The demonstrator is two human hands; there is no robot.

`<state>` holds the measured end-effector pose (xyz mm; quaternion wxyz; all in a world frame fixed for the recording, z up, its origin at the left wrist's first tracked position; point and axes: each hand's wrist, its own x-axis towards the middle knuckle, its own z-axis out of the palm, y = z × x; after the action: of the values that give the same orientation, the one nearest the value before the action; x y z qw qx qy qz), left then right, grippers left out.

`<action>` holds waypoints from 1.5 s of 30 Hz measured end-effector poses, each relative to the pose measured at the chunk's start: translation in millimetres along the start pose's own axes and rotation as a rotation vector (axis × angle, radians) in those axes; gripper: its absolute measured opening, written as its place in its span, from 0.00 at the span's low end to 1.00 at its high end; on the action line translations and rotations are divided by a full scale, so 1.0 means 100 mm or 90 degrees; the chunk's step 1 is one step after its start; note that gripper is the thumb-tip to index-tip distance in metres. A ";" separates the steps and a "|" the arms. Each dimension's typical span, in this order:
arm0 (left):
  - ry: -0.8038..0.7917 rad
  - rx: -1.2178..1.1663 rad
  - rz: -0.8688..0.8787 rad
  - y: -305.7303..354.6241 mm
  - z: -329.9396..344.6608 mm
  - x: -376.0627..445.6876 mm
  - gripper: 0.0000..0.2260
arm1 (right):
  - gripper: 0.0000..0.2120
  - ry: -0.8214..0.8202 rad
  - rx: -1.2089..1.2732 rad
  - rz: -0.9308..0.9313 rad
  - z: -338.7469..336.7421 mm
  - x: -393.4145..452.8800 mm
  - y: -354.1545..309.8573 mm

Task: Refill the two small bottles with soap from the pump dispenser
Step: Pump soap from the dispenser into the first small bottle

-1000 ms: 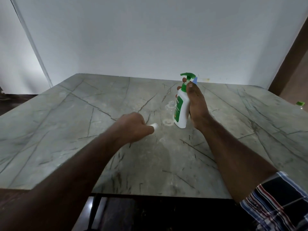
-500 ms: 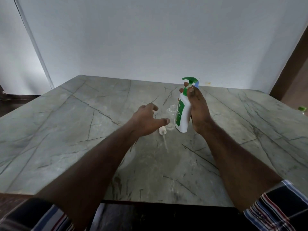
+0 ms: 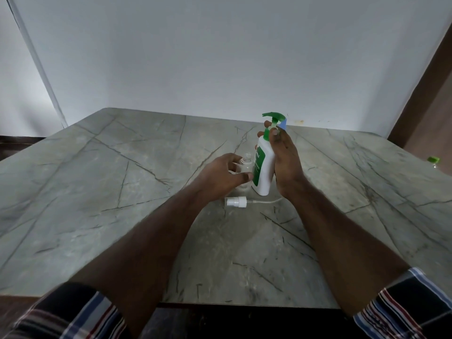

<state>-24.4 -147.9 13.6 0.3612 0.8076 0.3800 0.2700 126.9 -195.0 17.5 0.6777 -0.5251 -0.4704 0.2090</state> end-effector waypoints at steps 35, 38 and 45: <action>0.188 0.380 0.070 -0.02 0.28 -0.24 0.24 | 0.11 0.026 0.010 0.039 0.03 -0.05 -0.09; 0.218 0.295 0.054 0.02 0.28 -0.21 0.24 | 0.11 0.020 0.005 0.028 0.02 -0.03 -0.05; 0.174 -0.014 0.027 0.13 0.33 -0.14 0.23 | 0.10 0.036 -0.002 0.020 0.03 -0.06 -0.05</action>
<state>-3.5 -177.8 2.5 0.3094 0.7672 0.4052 0.3891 120.3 -199.2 19.6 0.6868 -0.5391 -0.4426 0.2042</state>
